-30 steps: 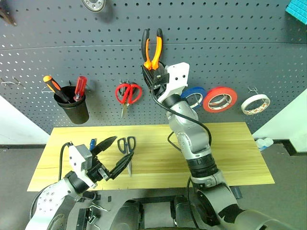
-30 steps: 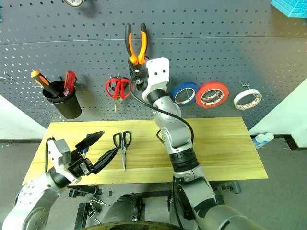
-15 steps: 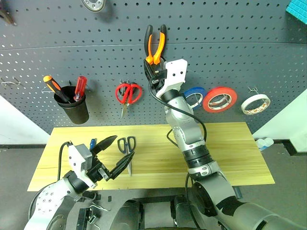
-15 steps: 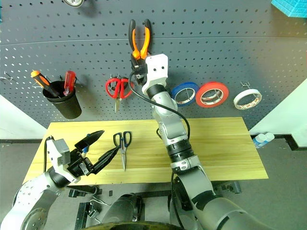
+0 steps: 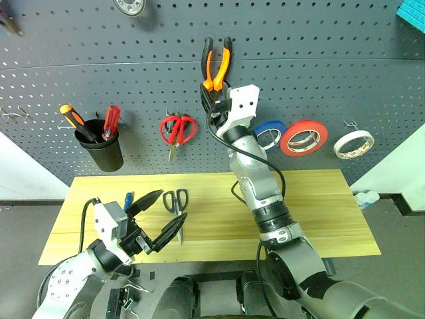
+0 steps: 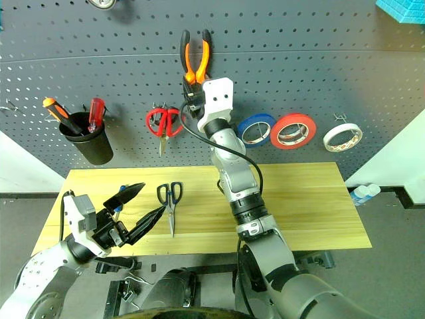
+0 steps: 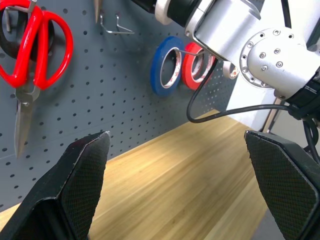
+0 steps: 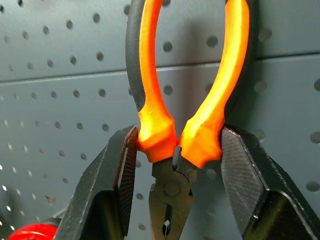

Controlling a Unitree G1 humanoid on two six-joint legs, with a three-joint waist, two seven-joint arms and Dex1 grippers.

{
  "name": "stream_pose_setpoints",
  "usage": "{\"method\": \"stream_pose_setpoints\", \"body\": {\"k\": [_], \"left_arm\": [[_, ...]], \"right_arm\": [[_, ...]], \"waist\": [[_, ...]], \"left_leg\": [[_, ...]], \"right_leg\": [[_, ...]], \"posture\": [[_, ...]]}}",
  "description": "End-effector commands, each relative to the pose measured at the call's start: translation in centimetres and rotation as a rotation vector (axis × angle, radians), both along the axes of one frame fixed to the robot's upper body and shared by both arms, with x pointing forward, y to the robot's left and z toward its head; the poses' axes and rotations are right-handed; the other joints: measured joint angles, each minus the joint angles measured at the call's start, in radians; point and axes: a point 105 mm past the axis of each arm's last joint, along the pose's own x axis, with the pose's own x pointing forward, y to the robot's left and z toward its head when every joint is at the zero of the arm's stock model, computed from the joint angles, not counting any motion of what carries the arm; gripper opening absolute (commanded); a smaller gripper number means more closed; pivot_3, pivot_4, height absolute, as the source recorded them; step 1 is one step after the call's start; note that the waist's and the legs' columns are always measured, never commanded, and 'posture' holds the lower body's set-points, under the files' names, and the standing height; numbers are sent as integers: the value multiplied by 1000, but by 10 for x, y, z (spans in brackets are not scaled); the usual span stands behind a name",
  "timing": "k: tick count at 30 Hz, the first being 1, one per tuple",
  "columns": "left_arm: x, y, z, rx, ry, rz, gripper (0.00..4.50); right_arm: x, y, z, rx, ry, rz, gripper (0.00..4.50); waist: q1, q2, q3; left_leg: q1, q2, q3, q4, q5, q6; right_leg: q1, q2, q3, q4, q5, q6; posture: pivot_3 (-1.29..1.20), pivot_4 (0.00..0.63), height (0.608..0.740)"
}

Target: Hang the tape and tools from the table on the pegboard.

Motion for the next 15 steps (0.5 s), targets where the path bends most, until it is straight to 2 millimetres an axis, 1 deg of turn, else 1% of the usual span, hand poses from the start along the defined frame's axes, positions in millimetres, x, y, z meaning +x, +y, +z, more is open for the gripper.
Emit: {"method": "stream_pose_setpoints", "body": {"k": [1,7,11,15], "left_arm": [[-2,-3,9,8,-33,-15,4500],[-1,-4,9,10,-33,-16,4500],[0,-5,8,11,-32,-19,4500],[1,-4,7,11,-30,-20,4500]], "right_arm": [[1,-7,20,27,-66,-29,2089],[6,-14,19,18,-63,-60,2089],[8,-21,23,17,-65,-79,2089],[4,-25,27,14,-77,-80,2089]], "waist": [[0,0,0],[0,0,0],[1,0,0],[1,1,1]], "left_leg": [[0,0,0,0,0,0],[0,0,0,0,0,0],[0,0,0,0,0,0],[0,0,-1,0,1,0]], "right_leg": [[0,0,0,0,0,0],[0,0,0,0,0,0],[0,0,0,0,0,0],[1,0,0,0,0,-1]], "posture": [[133,141,724],[130,139,724],[126,138,724],[122,139,724]]}}
